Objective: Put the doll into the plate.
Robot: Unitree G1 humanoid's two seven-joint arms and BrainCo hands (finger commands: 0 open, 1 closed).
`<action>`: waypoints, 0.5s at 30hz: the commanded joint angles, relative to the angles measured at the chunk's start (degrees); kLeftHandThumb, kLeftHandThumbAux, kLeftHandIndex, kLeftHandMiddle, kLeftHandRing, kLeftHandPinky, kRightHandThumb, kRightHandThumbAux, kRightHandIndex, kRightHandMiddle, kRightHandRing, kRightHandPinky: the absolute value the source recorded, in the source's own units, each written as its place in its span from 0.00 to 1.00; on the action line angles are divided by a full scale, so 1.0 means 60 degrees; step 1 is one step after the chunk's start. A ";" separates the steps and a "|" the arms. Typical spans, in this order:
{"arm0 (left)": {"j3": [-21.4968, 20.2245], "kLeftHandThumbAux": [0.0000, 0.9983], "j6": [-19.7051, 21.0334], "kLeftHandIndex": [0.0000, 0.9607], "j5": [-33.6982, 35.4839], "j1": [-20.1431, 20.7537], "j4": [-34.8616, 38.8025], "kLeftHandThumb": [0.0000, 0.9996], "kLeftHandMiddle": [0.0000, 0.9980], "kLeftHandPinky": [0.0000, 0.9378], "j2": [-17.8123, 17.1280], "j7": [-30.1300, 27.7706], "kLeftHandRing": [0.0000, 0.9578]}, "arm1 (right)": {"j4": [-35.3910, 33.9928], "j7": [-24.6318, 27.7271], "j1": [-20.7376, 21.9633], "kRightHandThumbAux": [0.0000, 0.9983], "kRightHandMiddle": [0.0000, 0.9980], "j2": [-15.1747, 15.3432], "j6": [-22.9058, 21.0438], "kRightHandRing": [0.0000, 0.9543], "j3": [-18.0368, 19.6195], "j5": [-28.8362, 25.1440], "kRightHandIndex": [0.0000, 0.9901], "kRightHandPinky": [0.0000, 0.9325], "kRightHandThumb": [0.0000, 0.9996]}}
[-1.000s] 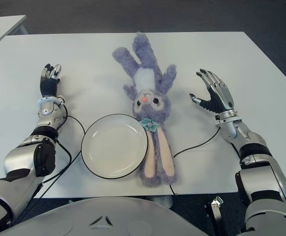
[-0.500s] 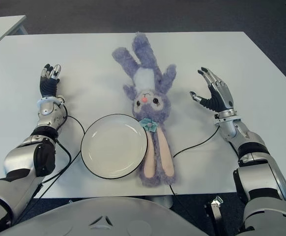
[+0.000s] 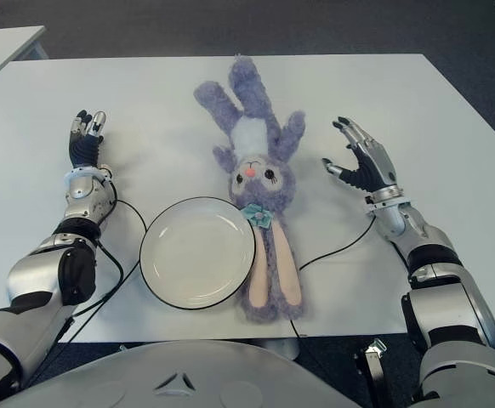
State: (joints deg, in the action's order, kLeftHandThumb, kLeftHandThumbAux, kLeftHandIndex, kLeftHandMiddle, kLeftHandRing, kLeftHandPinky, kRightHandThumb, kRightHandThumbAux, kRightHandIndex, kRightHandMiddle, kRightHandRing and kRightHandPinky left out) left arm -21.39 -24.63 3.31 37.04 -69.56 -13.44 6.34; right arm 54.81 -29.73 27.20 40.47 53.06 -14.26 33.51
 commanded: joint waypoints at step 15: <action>-0.0013 0.51 0.1218 0.05 -0.0011 -0.1825 -0.1374 0.00 0.08 0.02 0.0856 -0.0110 0.05 | -0.3504 0.2480 -0.1638 0.45 0.01 -0.0377 -0.0517 0.02 0.0636 -0.1576 0.00 0.05 0.18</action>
State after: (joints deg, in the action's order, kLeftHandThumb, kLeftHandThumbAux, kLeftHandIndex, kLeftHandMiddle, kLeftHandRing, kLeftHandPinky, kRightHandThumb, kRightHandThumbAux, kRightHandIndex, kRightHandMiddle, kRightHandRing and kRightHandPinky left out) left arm -21.41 -24.64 3.31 37.31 -69.55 -13.35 6.34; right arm 36.46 -19.05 20.01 39.01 52.67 -11.62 26.88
